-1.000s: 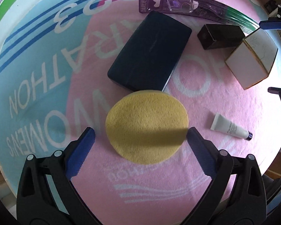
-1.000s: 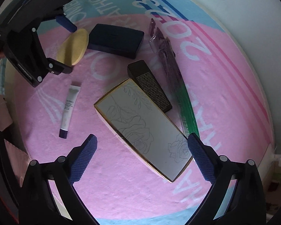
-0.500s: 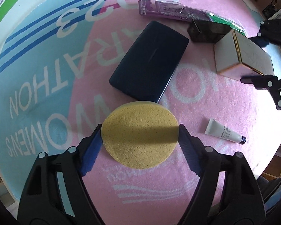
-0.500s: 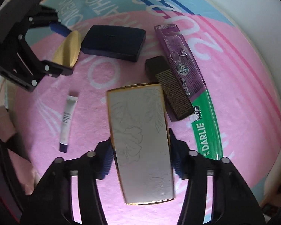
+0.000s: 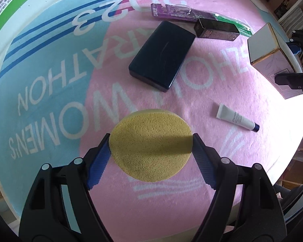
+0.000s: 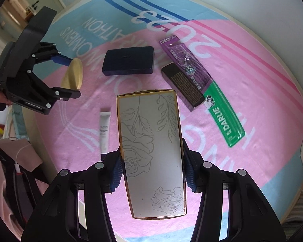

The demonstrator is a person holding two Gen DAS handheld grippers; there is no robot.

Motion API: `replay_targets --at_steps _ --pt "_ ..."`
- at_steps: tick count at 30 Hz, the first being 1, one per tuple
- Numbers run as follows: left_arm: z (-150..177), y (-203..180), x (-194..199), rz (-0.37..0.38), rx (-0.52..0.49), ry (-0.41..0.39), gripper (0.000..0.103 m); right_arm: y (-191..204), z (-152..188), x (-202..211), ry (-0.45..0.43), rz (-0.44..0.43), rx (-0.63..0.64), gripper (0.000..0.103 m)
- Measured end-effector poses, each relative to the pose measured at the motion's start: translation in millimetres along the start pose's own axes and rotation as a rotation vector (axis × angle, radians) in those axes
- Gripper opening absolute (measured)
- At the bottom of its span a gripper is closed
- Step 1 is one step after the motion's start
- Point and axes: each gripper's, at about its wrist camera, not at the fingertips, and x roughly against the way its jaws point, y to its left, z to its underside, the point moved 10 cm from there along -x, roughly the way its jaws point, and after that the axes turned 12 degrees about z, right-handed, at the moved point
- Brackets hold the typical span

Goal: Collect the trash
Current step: 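Lift the sponge and white box and carry them toward the wastebasket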

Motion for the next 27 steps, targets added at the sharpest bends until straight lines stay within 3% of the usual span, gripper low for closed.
replay_targets --at_steps 8,16,27 --pt "21.5 2.9 20.1 0.014 -0.077 -0.016 0.075 18.5 14.4 10.1 0.004 0.034 -0.094 0.051" --pt "67.4 -18.8 36.7 0.042 -0.204 -0.021 0.075 54.6 23.9 24.4 0.005 0.081 -0.191 0.051" --pt "113.1 -53.4 54.2 0.084 -0.454 0.028 0.075 104.5 62.6 44.3 0.017 0.154 -0.402 0.051"
